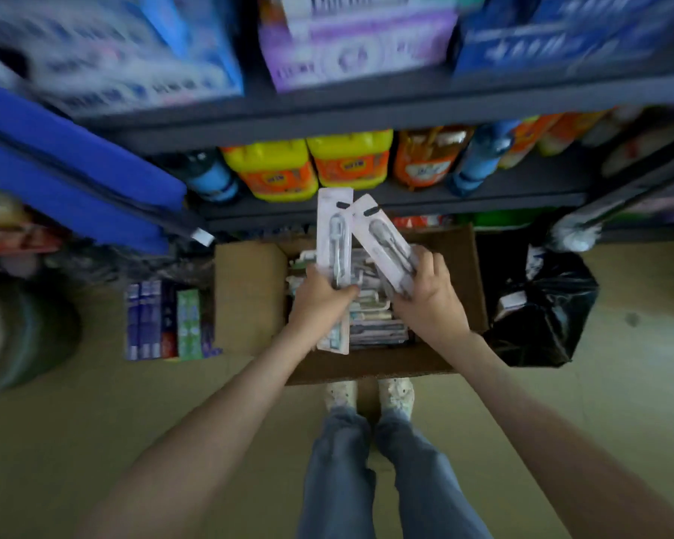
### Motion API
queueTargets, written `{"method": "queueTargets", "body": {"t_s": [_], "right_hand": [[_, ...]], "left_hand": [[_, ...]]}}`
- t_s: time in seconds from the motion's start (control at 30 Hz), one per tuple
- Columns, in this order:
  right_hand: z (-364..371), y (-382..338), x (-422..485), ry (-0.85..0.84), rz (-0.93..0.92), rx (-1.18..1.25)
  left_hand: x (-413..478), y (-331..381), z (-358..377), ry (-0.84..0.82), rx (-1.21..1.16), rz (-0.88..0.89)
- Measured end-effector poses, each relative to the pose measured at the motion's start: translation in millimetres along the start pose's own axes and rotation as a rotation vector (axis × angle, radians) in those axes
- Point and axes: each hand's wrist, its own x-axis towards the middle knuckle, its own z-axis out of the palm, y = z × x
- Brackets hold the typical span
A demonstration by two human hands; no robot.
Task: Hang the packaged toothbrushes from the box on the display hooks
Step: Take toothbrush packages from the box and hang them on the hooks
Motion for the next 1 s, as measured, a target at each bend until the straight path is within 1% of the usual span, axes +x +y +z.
{"method": "queueTargets", "body": {"t_s": [0.03, 0.13, 0.23, 0.37, 0.5, 0.63, 0.7, 0.87, 1.0], "right_hand": [[-20.9, -20.7, -2.3, 0.032, -0.051, 0.016], [-87.8, -87.9, -2.7, 0.103, -0.158, 0.166], [-147.6, -154.2, 2.3, 0.216, -0.296, 0.204], [-205.4, -232.8, 8.5, 0.351, -0.416, 0.282], [-253.3, -300.8, 16.8, 0.463, -0.519, 0.311], [-297.1, -352.1, 24.3, 0.554, -0.629, 0.269], [-319.7, -369.0, 26.3, 0.589, -0.654, 0.217], [-372.7, -386.2, 34.8, 0.722, -0.585, 0.017], [-411.7, -381.4, 44.1, 0.788, -0.538, -0.047]], "left_hand": [[-16.8, 19.5, -16.7, 0.027, 0.008, 0.034], [-69.3, 75.7, -67.3, 0.132, 0.013, 0.122], [-111.6, 128.4, -117.5, 0.294, -0.013, 0.240], [-157.1, 183.9, -182.5, 0.453, -0.100, 0.367], [-187.0, 224.5, -238.5, 0.549, -0.176, 0.476], [-205.5, 259.1, -285.2, 0.585, -0.202, 0.598], [-211.6, 275.3, -303.5, 0.570, -0.221, 0.674], [-225.4, 319.0, -330.6, 0.510, -0.162, 0.790], [-230.9, 348.8, -335.0, 0.503, -0.140, 0.855]]}}
